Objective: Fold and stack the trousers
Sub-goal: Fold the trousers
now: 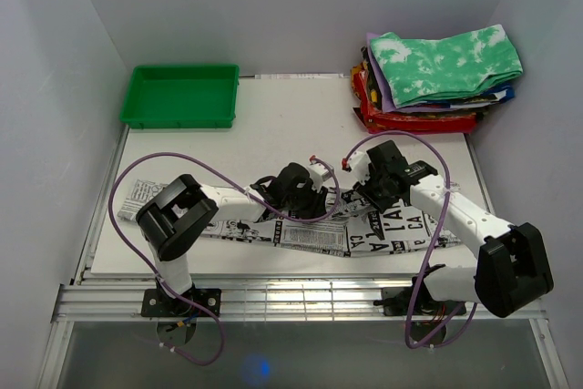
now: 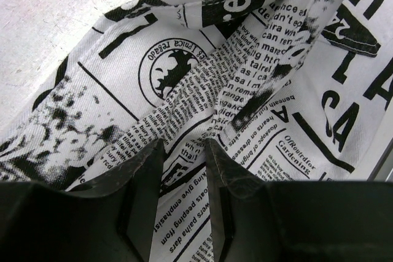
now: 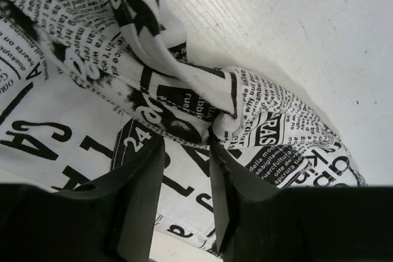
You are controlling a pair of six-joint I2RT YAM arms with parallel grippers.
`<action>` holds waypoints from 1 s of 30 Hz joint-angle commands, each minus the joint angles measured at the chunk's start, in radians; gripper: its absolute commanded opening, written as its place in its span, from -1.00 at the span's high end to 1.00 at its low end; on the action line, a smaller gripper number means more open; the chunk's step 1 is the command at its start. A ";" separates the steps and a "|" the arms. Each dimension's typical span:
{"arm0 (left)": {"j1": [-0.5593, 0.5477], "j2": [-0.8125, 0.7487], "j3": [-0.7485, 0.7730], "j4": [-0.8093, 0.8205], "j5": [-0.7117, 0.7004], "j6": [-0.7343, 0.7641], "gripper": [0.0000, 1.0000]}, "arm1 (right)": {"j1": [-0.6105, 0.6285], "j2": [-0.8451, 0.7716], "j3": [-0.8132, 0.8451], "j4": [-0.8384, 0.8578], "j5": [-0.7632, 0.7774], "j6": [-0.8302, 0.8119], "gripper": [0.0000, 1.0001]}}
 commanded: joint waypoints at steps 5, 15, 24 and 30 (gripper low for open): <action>-0.012 0.055 -0.028 -0.144 -0.041 0.013 0.12 | -0.002 0.016 0.001 0.078 0.087 0.023 0.30; -0.012 0.058 -0.035 -0.144 -0.046 0.012 0.14 | -0.036 0.038 0.128 0.082 -0.006 0.105 0.16; -0.013 0.055 -0.035 -0.144 -0.047 0.009 0.15 | -0.036 0.096 0.150 0.098 -0.017 0.121 0.14; -0.013 0.055 -0.030 -0.144 -0.049 0.001 0.16 | -0.036 0.101 0.093 0.099 0.019 0.084 0.10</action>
